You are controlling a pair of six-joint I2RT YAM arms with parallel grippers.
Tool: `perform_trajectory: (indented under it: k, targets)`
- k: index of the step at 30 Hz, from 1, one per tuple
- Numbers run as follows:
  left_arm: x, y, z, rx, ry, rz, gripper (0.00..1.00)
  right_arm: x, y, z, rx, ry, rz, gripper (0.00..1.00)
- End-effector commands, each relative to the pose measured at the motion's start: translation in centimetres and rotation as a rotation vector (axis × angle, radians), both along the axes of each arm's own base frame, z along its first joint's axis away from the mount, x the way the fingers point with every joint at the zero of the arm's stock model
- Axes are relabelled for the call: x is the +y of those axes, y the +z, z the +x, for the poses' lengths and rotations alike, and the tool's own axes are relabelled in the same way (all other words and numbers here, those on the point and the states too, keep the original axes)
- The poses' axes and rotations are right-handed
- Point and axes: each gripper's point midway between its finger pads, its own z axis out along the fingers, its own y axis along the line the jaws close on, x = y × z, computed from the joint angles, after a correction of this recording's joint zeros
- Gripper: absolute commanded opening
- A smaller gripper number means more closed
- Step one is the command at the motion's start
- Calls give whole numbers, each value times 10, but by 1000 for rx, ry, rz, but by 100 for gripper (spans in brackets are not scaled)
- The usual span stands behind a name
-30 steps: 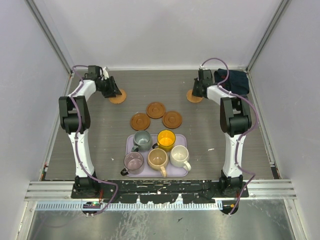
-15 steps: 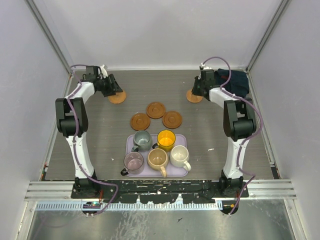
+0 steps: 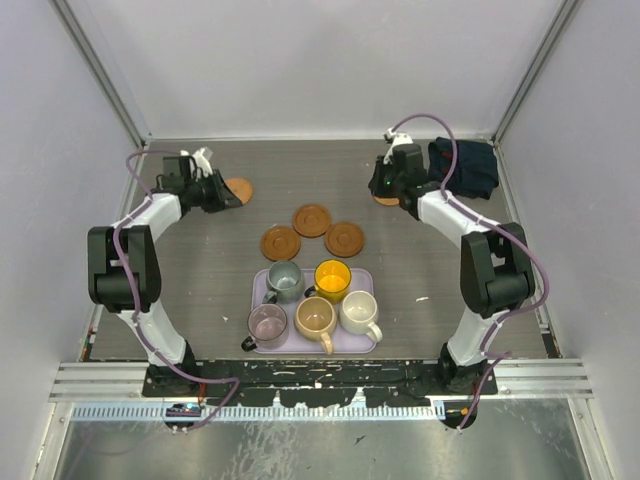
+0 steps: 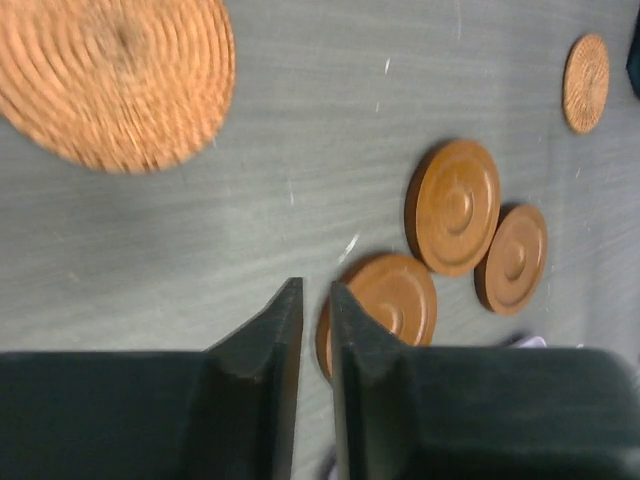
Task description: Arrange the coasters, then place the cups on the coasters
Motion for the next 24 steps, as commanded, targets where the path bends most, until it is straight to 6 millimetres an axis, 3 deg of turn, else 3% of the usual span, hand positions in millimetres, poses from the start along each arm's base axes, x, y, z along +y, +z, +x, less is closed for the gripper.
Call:
perform_trajectory:
  k: [1,3,8,16,24]
  targets:
    - [-33,6,-27,-42,-100,-7,8,35,-8,-36,9,88,-64,17]
    - [-49,-3,-40,-25,-147,37,0,45,-17,-48,24,106,-90,12]
    - [-77,-18,-56,10,-222,83,0,60,-35,-69,73,136,-89,3]
    - [-82,-30,-73,62,-219,94,0,66,-60,-96,139,150,-90,1]
    - [-90,-49,-87,119,-238,128,0,71,-80,-107,186,154,-95,1]
